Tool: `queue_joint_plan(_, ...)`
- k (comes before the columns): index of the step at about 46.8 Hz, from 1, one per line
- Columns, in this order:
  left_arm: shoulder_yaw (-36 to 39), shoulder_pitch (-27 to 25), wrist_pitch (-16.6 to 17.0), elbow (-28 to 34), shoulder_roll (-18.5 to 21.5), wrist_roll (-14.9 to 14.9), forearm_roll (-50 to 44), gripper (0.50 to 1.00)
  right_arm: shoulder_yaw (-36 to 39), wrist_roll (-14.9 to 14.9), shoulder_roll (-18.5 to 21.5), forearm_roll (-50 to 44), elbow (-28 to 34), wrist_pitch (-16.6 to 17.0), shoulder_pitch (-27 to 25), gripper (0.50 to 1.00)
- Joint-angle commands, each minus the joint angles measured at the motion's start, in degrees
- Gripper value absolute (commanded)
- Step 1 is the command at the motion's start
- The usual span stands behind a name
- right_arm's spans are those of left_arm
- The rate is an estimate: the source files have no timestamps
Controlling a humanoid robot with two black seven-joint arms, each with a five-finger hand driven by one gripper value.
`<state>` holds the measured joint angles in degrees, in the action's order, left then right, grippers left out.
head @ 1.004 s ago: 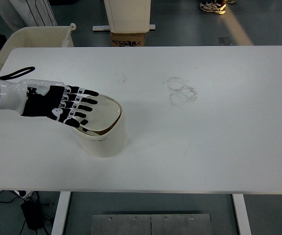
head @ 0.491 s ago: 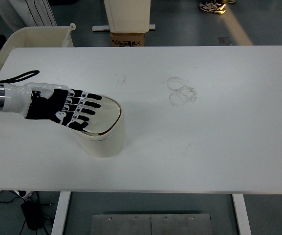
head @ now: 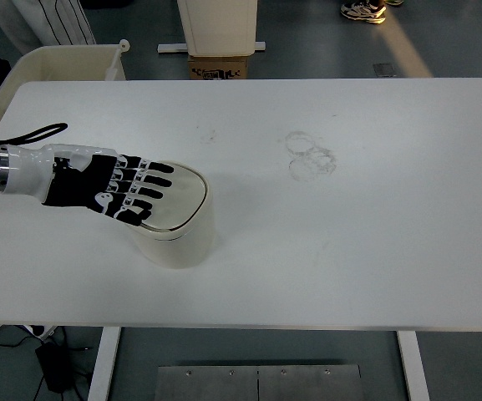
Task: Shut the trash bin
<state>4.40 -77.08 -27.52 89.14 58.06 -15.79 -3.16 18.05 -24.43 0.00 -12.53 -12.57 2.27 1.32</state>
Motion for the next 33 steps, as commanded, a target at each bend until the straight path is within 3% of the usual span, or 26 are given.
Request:
queue_joint_plan(1, 0.0, 0.0, 0.01, -0.02, -0.32, 0.06, 0.0, 1.0, -0.04, 0.0, 0.0, -0.03, 0.0, 0.02, 0.0, 0.991)
queue_joint_plan(33, 0.0, 1.06, 0.1, -0.02, -0.23, 0.06, 0.61, 1.0, -0.04, 0.0, 0.0, -0.03, 0.09, -0.07, 0.0, 0.991)
